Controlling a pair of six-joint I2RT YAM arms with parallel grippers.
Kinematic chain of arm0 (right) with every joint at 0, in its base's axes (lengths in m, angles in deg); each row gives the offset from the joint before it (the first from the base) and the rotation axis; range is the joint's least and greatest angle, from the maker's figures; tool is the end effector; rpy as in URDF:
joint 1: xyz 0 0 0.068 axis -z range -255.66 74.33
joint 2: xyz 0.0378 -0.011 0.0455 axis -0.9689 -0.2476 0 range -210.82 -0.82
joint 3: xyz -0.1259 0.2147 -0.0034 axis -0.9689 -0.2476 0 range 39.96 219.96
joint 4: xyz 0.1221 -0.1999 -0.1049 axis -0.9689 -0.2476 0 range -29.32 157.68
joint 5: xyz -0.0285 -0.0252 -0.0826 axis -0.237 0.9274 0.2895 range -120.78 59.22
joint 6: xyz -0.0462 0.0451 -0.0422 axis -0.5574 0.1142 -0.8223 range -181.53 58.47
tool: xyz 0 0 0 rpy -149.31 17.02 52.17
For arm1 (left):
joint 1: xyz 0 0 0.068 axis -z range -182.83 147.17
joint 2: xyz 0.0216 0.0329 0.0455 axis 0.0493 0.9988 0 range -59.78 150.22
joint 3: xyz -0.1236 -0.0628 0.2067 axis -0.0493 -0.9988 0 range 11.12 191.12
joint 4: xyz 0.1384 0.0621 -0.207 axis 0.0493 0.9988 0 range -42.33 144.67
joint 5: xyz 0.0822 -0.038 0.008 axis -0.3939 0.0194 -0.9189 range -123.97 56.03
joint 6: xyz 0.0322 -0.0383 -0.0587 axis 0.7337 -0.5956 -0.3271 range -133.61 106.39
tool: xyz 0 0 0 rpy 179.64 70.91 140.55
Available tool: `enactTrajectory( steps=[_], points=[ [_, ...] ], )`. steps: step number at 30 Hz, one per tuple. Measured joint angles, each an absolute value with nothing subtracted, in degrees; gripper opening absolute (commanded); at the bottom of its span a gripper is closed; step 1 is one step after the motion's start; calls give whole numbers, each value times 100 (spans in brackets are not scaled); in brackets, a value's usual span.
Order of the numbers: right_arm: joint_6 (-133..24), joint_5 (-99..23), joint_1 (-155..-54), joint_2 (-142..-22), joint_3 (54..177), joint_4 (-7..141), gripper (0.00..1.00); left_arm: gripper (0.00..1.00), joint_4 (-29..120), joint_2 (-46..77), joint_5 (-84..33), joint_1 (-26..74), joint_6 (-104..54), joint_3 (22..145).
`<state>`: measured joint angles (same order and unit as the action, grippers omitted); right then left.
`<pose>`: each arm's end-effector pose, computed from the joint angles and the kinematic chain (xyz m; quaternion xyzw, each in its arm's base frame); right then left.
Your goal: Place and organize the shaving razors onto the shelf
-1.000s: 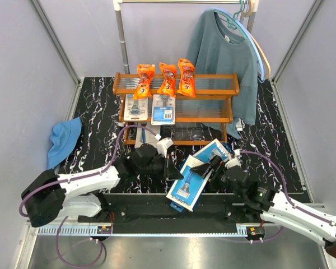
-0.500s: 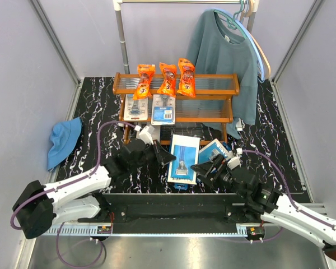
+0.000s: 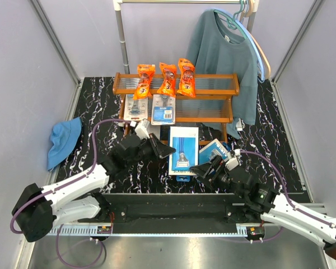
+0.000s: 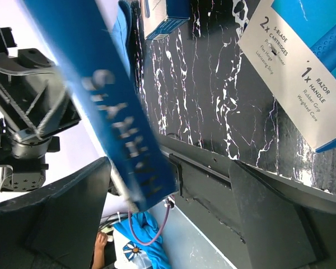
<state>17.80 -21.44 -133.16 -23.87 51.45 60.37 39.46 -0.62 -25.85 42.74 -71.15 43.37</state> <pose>0.1048 0.1446 0.1729 0.2001 0.7871 0.5146 0.2749 0.1825 -0.1993 0.2192 -0.0436 0.8104 -0.4911 0.3165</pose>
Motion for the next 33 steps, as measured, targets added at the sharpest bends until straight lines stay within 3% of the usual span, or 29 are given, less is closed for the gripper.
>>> enactTrajectory(
  steps=[6, 14, 16, 20, 21, 25, 26, 29, 30, 31, 33],
  points=[
    [1780, -2166, -13316, -2424, 5075, 6308, 86, 0, 3680, -93, -2491, 4263, -7257, 4337],
    [1764, -2297, -13316, -2634, 5062, 6843, 60, 0, 3592, -91, -2449, 4258, -7344, 4337],
    [1762, -2297, -13316, -2627, 5053, 6915, 58, 0, 3590, -91, -2443, 4258, -7344, 4337],
    [1784, -2301, -13316, -2511, 4999, 7003, 45, 0, 3586, -80, -2427, 4258, -7351, 4337],
    [1790, -2301, -13316, -2478, 4988, 7009, 36, 0, 3586, -78, -2425, 4258, -7348, 4335],
    [1769, -2312, -13316, -2402, 4964, 7058, 20, 2, 3551, -78, -2410, 4258, -7386, 4335],
    [1764, -2312, -13316, -2400, 4964, 7060, 17, 5, 3549, -78, -2408, 4256, -7383, 4333],
    [1751, -2317, -13316, -2397, 4964, 7058, 13, 34, 3549, -78, -2410, 4254, -7383, 4322],
    [1740, -2319, -13316, -2400, 4964, 7060, 12, 46, 3551, -80, -2416, 4252, -7379, 4322],
    [1731, -2319, -13316, -2404, 4964, 7064, 11, 71, 3555, -82, -2418, 4245, -7351, 4322],
    [1723, -2319, -13316, -2441, 4964, 7090, 9, 84, 3614, -89, -2436, 4234, -7233, 4322]
  ],
)
